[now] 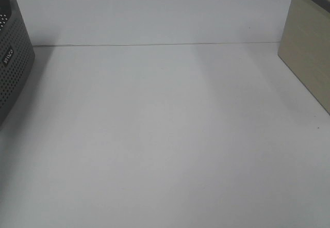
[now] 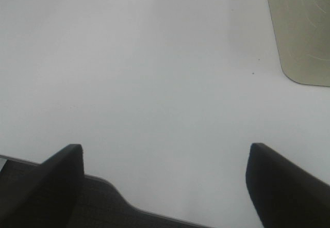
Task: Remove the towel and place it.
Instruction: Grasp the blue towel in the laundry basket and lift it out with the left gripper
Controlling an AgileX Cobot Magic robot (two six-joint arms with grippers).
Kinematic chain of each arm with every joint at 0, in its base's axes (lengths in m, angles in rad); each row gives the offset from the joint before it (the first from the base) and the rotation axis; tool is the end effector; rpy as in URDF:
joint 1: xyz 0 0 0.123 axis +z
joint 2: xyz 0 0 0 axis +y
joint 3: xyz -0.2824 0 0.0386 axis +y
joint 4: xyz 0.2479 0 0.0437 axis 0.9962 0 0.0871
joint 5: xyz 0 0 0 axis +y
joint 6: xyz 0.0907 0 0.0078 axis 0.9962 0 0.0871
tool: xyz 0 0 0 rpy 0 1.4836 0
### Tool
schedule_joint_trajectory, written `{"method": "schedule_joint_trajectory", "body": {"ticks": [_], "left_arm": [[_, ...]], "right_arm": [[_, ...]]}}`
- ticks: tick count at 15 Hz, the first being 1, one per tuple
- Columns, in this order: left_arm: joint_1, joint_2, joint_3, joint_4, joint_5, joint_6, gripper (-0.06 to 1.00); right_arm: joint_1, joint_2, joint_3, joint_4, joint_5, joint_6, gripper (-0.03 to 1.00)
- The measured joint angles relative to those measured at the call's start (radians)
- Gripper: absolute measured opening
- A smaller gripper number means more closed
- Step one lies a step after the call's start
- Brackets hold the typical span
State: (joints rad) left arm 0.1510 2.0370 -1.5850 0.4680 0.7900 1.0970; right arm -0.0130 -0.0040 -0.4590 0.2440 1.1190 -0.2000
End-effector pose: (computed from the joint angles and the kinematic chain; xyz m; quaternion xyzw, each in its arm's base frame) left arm 0.4332 0.0955 0.2121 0.5455 0.7900 0.2755 0.0492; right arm -0.0046 0.0199 0.2632 -0.0872 0.8662 0.0702 0.4869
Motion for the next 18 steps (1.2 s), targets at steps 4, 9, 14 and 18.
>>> {"method": "schedule_joint_trajectory", "body": {"ticks": [4,9,14,18], "left_arm": [[0.0,0.046,0.0,0.012,-0.076,0.007,0.95],[0.0,0.069,0.0,0.016,-0.069,0.011,0.69],[0.0,0.069,0.0,0.014,-0.051,0.011,0.08],[-0.003,0.039,0.0,0.002,0.012,0.003,0.0]], "right_arm": [[0.0,0.0,0.0,0.0,0.0,0.0,0.83],[0.0,0.0,0.0,0.0,0.0,0.0,0.83],[0.0,0.0,0.0,0.0,0.0,0.0,0.83],[0.0,0.0,0.0,0.0,0.0,0.0,0.83]]}}
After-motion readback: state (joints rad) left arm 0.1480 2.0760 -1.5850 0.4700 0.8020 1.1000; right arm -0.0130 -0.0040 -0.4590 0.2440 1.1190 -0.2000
